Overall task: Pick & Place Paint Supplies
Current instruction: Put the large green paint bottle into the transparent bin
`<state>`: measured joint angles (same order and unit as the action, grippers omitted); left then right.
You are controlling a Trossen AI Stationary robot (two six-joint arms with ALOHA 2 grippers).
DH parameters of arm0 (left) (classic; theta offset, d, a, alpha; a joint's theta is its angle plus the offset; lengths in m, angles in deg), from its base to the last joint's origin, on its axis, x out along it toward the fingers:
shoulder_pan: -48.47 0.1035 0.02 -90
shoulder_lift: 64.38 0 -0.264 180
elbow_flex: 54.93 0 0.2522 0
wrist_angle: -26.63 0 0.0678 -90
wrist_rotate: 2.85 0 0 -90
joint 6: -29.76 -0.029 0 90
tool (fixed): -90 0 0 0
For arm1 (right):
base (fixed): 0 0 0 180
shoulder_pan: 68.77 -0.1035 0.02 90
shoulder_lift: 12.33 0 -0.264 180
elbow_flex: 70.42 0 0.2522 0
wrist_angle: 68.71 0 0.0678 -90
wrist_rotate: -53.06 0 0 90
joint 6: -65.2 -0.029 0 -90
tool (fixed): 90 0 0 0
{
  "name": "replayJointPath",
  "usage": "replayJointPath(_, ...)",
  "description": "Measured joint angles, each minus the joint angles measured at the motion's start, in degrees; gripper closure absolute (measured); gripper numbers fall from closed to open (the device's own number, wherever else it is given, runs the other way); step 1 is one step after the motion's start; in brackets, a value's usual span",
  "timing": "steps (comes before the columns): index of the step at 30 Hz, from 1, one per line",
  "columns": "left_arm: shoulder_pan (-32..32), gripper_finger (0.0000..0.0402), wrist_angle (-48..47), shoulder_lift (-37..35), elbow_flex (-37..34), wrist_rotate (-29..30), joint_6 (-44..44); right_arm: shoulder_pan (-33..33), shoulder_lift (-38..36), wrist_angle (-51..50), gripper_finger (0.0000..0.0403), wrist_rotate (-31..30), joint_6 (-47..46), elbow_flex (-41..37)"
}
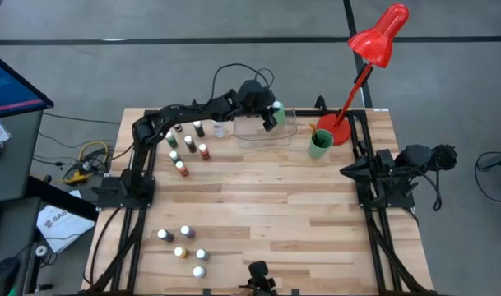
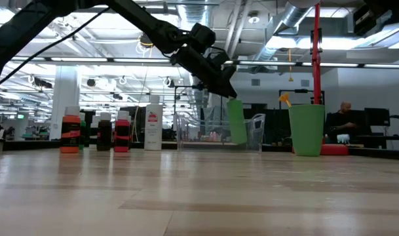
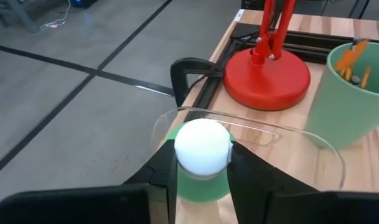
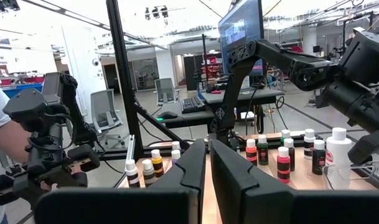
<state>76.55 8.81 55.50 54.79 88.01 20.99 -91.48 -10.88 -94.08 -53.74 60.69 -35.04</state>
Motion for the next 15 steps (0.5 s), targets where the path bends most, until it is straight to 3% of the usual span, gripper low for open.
replayJointPath(15,-0.7,0.0315,0.9,0.8,-0.1,0.0,-0.1,0.0,0.0,0.0,0.0381,0.0,0.0,0.0)
